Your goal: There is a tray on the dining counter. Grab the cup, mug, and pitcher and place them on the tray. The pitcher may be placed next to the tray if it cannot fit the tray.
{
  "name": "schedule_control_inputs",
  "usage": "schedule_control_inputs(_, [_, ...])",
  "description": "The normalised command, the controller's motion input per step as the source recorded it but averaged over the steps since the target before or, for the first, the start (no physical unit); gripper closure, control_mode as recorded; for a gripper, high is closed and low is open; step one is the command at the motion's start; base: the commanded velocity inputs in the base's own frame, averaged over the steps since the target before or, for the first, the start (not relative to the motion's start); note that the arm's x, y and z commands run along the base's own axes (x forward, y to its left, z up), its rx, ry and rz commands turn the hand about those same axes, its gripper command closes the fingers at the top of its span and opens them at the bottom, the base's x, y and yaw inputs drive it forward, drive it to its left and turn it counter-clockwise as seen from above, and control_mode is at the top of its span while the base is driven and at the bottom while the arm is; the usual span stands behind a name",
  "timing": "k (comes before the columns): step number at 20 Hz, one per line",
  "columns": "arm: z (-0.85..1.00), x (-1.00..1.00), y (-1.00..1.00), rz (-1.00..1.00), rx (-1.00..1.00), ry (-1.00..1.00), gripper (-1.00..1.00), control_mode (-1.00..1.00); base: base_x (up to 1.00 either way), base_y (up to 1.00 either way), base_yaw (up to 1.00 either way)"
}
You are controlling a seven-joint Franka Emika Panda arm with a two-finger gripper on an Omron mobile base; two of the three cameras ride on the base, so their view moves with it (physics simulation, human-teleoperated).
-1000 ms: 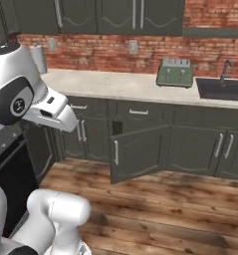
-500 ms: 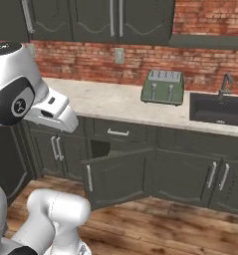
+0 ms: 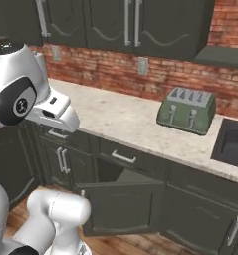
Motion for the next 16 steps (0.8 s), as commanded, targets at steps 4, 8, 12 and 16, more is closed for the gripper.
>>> schedule_control_inputs(4, [0.0,0.0,0.0,0.0,0.0,0.0,-1.0,1.0,0.54,-0.18,0.58])
schedule_control_inputs(8, [0.0,0.0,0.0,0.0,0.0,0.0,-1.0,1.0,0.46,-0.01,0.52])
schedule_control_inputs(12, [0.0,0.0,0.0,0.0,0.0,0.0,-1.0,1.0,0.44,0.0,0.43])
schedule_control_inputs(16, [0.0,0.0,0.0,0.0,0.0,0.0,-1.0,1.0,0.65,-0.02,0.37])
